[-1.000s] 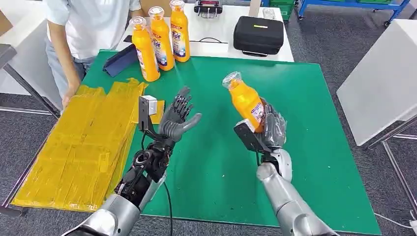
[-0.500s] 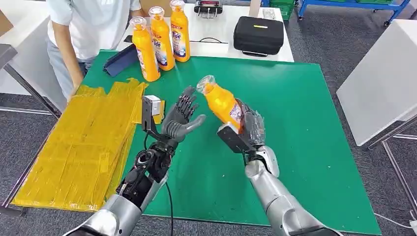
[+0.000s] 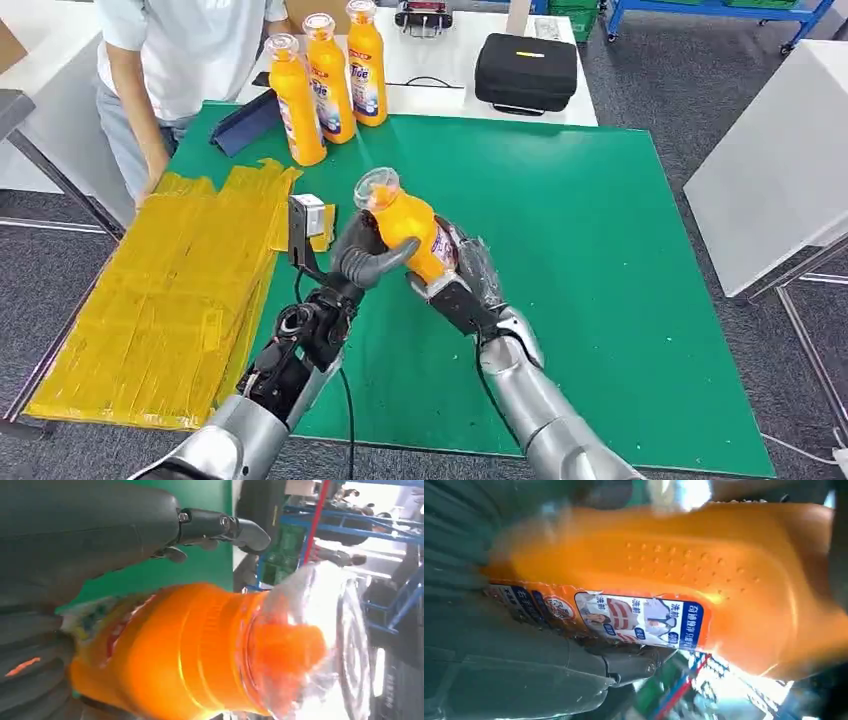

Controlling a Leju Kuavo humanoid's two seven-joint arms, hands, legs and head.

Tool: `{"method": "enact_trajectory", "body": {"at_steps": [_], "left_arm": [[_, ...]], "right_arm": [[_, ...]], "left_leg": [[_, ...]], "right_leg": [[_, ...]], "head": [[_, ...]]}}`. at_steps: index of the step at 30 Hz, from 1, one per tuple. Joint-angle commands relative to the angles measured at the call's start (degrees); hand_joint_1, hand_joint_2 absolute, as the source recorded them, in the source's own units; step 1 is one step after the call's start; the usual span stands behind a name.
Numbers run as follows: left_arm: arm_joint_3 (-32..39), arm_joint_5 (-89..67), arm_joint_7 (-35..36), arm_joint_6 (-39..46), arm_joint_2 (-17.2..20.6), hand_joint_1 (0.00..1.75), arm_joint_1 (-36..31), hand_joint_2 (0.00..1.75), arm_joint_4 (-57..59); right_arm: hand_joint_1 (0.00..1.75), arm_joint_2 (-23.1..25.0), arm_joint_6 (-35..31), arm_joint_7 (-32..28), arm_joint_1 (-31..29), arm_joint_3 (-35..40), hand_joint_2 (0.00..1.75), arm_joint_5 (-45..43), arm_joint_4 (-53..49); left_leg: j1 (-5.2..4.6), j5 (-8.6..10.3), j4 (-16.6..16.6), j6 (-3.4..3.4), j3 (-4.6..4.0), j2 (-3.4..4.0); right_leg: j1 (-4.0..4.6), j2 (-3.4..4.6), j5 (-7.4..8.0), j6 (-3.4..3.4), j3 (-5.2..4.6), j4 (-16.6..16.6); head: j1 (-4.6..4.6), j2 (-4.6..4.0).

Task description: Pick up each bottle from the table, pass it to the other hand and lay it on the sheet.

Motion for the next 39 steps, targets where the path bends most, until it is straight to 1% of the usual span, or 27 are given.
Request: {"method": "enact_trajectory", "body": {"at_steps": [1,6,8,9,10,11,12,14,15,16,17,18,20,21,22,24,25,26,28,29,30,32,33,34,35,38,39], "left_arm": [[-0.73,-0.02,0.29,0.61,1.33,0.0,-1.87,1.75,2.33],[-0.73,-0.01,0.29,0.6,1.34,0.0,-1.89,1.75,2.33],[-0.71,-0.01,0.3,0.64,1.37,0.0,-1.9,1.75,2.33],[-0.72,0.02,0.24,0.61,1.43,0.0,-1.88,1.75,2.22],[-0.85,-0.04,0.17,0.43,1.53,0.0,-1.78,1.75,2.01],[-1.49,-0.48,0.13,-0.31,1.8,0.0,-1.54,1.75,1.6],[-2.37,-1.37,-0.01,-0.69,2.11,0.0,-1.36,1.75,1.19],[-4.63,-3.92,-0.06,-1.41,2.63,0.0,-0.62,1.75,-0.03],[-5.97,-5.99,-0.13,-0.66,3.03,0.0,-0.43,1.75,-0.57],[-7.27,-7.83,-0.56,-0.91,3.24,0.0,0.06,1.75,-1.41],[-7.46,-8.69,-0.89,-0.67,3.26,0.58,0.4,1.75,-2.0],[-7.89,-9.74,-1.3,-0.67,3.41,1.75,0.73,1.75,-2.77],[-8.02,-10.86,-1.61,-0.62,3.53,1.75,1.24,1.75,-3.84],[-8.05,-11.15,-1.64,-0.79,3.59,1.75,1.36,1.75,-4.11],[-7.97,-11.18,-1.67,-0.83,3.61,1.75,1.42,1.75,-4.21],[-7.97,-11.18,-1.67,-0.83,3.61,1.75,1.42,1.75,-4.21],[-7.77,-11.16,-1.72,-0.87,3.62,1.75,1.48,1.75,-4.34],[-7.51,-11.2,-1.69,-0.83,3.54,1.75,1.56,1.75,-4.41],[-6.97,-11.47,-1.58,-1.25,3.39,1.75,1.6,1.75,-4.24],[-6.96,-11.54,-1.59,-1.3,3.38,1.75,1.56,1.75,-4.15],[-6.82,-11.53,-1.64,-1.27,3.33,1.75,1.47,1.75,-3.95],[-6.61,-11.63,-1.8,-1.38,3.27,1.75,1.35,1.75,-3.72],[-6.61,-11.63,-1.8,-1.38,3.27,1.75,1.35,1.75,-3.72],[-6.48,-11.78,-1.8,-1.16,3.19,1.75,1.26,1.75,-3.61],[-6.41,-11.96,-1.84,-1.11,3.16,1.75,1.21,1.75,-3.54],[-6.41,-11.96,-1.84,-1.11,3.16,1.75,1.21,1.75,-3.54],[-6.41,-11.96,-1.84,-1.11,3.16,1.75,1.21,1.75,-3.54]], "right_arm": [[1.75,-2.48,2.07,-0.88,1.5,1.73,1.75,-3.89,-3.75],[1.75,-2.53,2.11,-0.88,1.64,1.79,1.75,-3.98,-3.87],[1.75,-2.51,2.13,-0.88,1.64,1.9,1.75,-3.92,-3.83],[1.75,-2.57,2.26,-0.88,1.52,2.29,1.75,-3.72,-3.58],[1.75,-2.59,2.18,-0.88,1.43,2.52,1.75,-3.6,-3.4],[1.75,-2.56,2.09,-0.88,1.34,2.65,1.75,-3.62,-3.28],[1.75,-2.55,1.97,-0.88,1.33,2.69,1.75,-3.69,-3.33],[1.75,-2.76,2.02,-0.88,1.38,2.95,1.75,-3.9,-3.56],[1.75,-2.85,2.05,-0.88,1.42,3.07,1.75,-4.09,-3.61],[1.75,-3.0,2.18,-0.88,1.49,3.32,1.75,-4.08,-3.77],[1.75,-3.03,2.14,-0.88,1.54,3.45,1.75,-4.09,-3.87],[1.75,-3.07,2.25,-0.88,1.58,3.55,1.75,-4.19,-3.95],[1.75,-3.17,2.23,-0.88,1.56,3.81,1.75,-4.36,-4.03],[1.75,-3.19,2.24,-0.88,1.52,3.89,1.75,-4.45,-3.99],[1.75,-3.21,2.22,-0.88,1.5,3.94,1.75,-4.45,-3.97],[1.75,-3.21,2.22,-0.88,1.5,3.94,1.75,-4.45,-3.97],[1.75,-3.24,2.11,-0.88,1.41,4.0,1.75,-4.47,-3.88],[1.75,-3.27,1.98,-0.88,1.37,4.03,1.75,-4.57,-3.82],[1.75,-3.48,1.39,-0.88,1.44,4.14,1.75,-4.78,-3.76],[1.75,-3.54,1.29,-0.88,1.52,4.14,1.75,-4.8,-3.83],[1.75,-3.62,1.17,-0.88,1.7,4.15,1.75,-4.82,-3.99],[1.75,-3.64,1.09,-0.88,2.02,4.13,1.75,-4.86,-4.3],[1.75,-3.64,1.09,-0.88,2.02,4.13,1.75,-4.86,-4.3],[1.75,-3.67,1.05,-0.88,2.23,4.16,1.75,-4.81,-4.58],[1.75,-3.65,1.02,-0.88,2.31,4.14,1.75,-4.72,-4.75],[1.75,-3.65,1.02,-0.88,2.31,4.14,1.75,-4.72,-4.75],[1.75,-3.65,1.02,-0.88,2.31,4.14,1.75,-4.72,-4.75]], "left_leg": [[0.06,-0.08,-0.01,-0.14,0.17,0.04],[0.08,-0.13,0.0,-0.2,0.25,0.11],[0.04,-0.05,-0.02,-0.11,0.11,0.08],[0.07,-0.16,0.01,-0.2,0.28,0.16],[0.05,-0.11,-0.01,-0.15,0.2,0.14],[0.04,-0.05,-0.02,-0.11,0.11,0.1],[0.06,-0.14,0.0,-0.18,0.26,0.17],[0.03,-0.05,-0.03,-0.11,0.11,0.11],[0.11,-0.25,0.02,-0.26,0.43,0.25],[0.03,-0.1,-0.02,-0.15,0.2,0.14],[0.08,-0.17,0.01,-0.2,0.29,0.17],[0.04,-0.11,-0.02,-0.15,0.19,0.15],[0.1,-0.29,0.03,-0.29,0.5,0.26],[0.03,-0.09,-0.02,-0.13,0.14,0.14],[0.06,-0.18,0.0,-0.21,0.3,0.21],[0.03,-0.09,-0.01,-0.13,0.14,0.14],[0.06,-0.15,0.01,-0.2,0.26,0.17],[0.05,-0.1,-0.01,-0.16,0.17,0.16],[0.09,-0.25,0.03,-0.29,0.42,0.27],[0.05,-0.09,-0.01,-0.13,0.15,0.15],[0.06,-0.16,-0.01,-0.2,0.3,0.2],[0.04,-0.08,-0.02,-0.13,0.15,0.1],[0.13,-0.31,0.04,-0.31,0.52,0.25],[0.05,-0.09,-0.02,-0.13,0.15,0.13],[0.07,-0.2,0.01,-0.2,0.32,0.2],[0.04,-0.07,-0.02,-0.12,0.12,0.09],[0.07,-0.16,0.01,-0.19,0.26,0.15]], "right_leg": [[0.06,0.01,-0.06,-0.11,0.2,-0.06],[0.09,0.07,-0.08,-0.15,0.27,-0.06],[0.05,0.05,-0.02,-0.08,0.12,-0.05],[0.09,0.11,-0.09,-0.15,0.29,-0.06],[0.07,0.1,-0.05,-0.11,0.2,-0.05],[0.05,0.07,-0.01,-0.07,0.11,-0.05],[0.08,0.12,-0.08,-0.13,0.26,-0.06],[0.04,0.08,-0.01,-0.07,0.12,-0.06],[0.12,0.17,-0.14,-0.2,0.45,-0.08],[0.04,0.1,-0.06,-0.1,0.19,-0.05],[0.09,0.11,-0.1,-0.15,0.31,-0.06],[0.05,0.11,-0.05,-0.11,0.19,-0.05],[0.12,0.19,-0.18,-0.23,0.52,-0.08],[0.04,0.12,-0.04,-0.09,0.14,-0.04],[0.07,0.16,-0.1,-0.15,0.3,-0.05],[0.04,0.11,-0.04,-0.1,0.14,-0.03],[0.08,0.13,-0.09,-0.16,0.27,-0.04],[0.07,0.13,-0.04,-0.12,0.17,-0.05],[0.11,0.2,-0.15,-0.22,0.42,-0.05],[0.06,0.12,-0.03,-0.09,0.15,-0.05],[0.07,0.14,-0.09,-0.15,0.3,-0.07],[0.05,0.06,-0.04,-0.09,0.15,-0.05],[0.14,0.17,-0.2,-0.24,0.55,-0.09],[0.06,0.09,-0.04,-0.09,0.16,-0.06],[0.09,0.14,-0.12,-0.15,0.34,-0.07],[0.04,0.06,-0.03,-0.08,0.13,-0.05],[0.08,0.1,-0.1,-0.15,0.28,-0.05]], "head": [[0.0,0.0],[0.0,0.0],[0.02,0.0],[0.0,0.0],[0.02,0.0],[0.0,0.0],[0.0,0.0],[0.02,0.0],[0.0,0.0],[0.0,0.0],[0.02,0.0],[0.0,0.0],[0.02,0.0],[0.0,0.0],[0.0,0.02],[0.0,0.0],[0.02,0.0],[0.02,0.0],[0.02,0.0],[0.0,0.0],[0.0,0.0],[0.0,0.0],[0.0,0.0],[0.0,0.0],[0.0,0.0],[0.0,0.0],[0.02,0.0]]}}
